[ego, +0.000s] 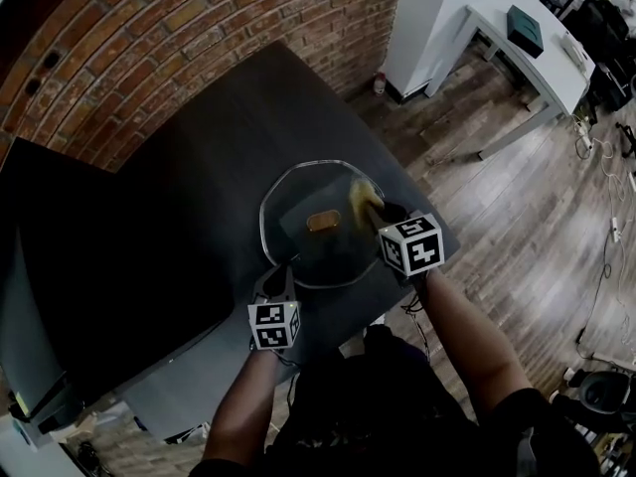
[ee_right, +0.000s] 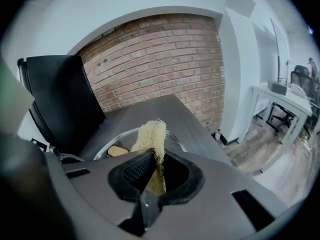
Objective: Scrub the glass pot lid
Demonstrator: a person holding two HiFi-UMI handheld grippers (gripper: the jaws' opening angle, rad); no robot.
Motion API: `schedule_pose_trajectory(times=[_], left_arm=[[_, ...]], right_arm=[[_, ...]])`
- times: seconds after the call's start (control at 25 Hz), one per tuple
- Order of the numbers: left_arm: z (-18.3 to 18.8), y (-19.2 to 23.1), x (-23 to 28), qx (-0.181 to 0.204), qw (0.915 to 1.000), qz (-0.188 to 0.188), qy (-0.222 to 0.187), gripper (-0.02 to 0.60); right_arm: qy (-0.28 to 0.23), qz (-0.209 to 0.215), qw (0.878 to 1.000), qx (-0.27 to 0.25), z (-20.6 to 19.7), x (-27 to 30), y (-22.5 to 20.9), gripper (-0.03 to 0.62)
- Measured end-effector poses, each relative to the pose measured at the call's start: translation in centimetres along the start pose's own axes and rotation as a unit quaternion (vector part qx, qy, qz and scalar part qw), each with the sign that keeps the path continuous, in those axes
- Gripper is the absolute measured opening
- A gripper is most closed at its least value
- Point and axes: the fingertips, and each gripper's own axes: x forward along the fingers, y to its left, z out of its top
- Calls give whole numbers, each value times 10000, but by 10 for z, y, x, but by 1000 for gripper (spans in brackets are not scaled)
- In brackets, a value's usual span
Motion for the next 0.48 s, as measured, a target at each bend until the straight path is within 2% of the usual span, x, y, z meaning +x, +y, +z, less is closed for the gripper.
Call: schedule_pose_trajectory(times=[0.12, 0.2, 0.32, 0.48], left_arm=[[0, 1, 0, -64, 10000, 14, 4, 32], [-1, 1, 0, -106, 9999, 42, 11, 32], [-2, 0, 1, -126, 9999, 44, 34, 32], [-4, 0, 3, -145, 9999, 50, 70, 32]], right_arm=[[138, 741, 9951, -637, 39, 28, 23, 49], [447, 1219, 9844, -1188, 52, 50, 43, 49], [984, 1843, 9573, -1996, 56, 83, 73, 49], [1705, 2491, 9151, -2674, 42, 115, 108, 49]])
